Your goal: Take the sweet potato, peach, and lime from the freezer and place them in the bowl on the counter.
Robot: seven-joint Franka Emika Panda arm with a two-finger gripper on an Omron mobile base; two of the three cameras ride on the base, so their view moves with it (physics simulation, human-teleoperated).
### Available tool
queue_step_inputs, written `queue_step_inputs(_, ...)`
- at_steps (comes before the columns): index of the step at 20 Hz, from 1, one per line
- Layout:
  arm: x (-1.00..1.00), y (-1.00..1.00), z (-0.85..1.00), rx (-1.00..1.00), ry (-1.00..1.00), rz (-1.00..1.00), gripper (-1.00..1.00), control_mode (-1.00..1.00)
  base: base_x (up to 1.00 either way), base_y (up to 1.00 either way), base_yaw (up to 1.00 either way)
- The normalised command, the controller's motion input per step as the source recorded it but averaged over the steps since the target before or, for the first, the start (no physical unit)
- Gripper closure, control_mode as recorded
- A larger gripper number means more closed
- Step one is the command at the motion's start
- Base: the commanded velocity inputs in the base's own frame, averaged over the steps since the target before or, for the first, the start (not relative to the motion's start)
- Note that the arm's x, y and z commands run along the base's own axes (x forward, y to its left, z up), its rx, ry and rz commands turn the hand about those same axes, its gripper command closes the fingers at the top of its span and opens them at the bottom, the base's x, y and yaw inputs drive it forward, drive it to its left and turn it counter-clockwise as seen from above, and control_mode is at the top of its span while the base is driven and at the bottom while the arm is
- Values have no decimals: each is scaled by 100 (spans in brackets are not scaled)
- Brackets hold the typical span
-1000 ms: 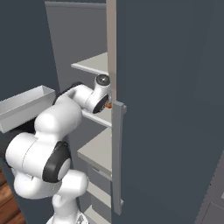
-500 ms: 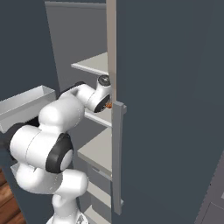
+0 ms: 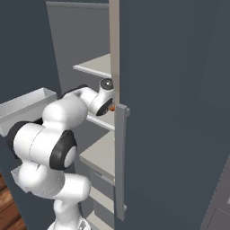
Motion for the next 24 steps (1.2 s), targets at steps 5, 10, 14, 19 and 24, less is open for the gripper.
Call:
queue_step_inputs(5,17,0,-8,0,0,0,-100,-100,0,0,0)
queue_step_inputs(10,14,-1,-2,0,2,0,-100,-100,0,0,0)
queue_step_inputs(14,15,-4,-9,0,0,0,-100,-100,0,0,0)
queue_step_inputs(19,18,-6,-7,0,1,0,-100,-100,0,0,0)
queue_step_inputs(24,20,-5,-3,0,1,0,-100,-100,0,0,0)
